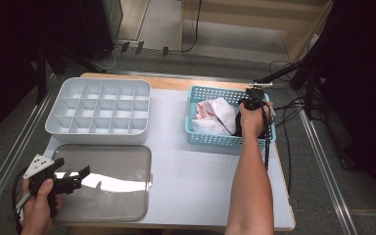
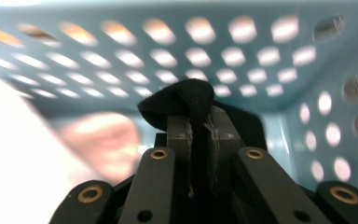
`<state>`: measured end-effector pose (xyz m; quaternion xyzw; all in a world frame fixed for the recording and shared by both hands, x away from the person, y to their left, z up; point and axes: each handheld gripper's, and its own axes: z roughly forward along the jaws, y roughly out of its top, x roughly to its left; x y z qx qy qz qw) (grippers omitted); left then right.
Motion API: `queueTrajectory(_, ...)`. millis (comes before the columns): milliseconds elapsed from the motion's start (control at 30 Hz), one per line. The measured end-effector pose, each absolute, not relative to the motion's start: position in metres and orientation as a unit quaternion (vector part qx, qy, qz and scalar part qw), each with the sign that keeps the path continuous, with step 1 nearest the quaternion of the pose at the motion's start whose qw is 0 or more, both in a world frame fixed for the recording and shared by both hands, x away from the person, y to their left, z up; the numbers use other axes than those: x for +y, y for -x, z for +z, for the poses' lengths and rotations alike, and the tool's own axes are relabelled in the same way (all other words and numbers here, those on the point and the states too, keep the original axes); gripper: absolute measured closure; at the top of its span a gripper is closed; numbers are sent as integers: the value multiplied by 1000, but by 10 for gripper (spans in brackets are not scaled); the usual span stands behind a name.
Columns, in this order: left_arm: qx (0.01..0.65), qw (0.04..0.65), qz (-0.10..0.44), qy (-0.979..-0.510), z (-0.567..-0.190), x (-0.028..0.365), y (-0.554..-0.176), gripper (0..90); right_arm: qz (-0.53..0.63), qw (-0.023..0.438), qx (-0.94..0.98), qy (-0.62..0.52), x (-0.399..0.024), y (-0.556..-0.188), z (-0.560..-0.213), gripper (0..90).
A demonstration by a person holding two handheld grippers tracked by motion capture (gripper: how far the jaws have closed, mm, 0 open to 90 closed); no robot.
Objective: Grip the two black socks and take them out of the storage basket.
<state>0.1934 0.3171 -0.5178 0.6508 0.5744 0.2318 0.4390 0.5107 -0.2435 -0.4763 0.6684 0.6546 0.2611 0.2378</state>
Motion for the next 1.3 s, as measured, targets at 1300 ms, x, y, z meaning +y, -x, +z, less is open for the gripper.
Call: queueTrajectory(1300, 569, 436, 241, -654, -518, 313, -193, 0, 516, 305, 640, -480, -199, -367, -385, 833)
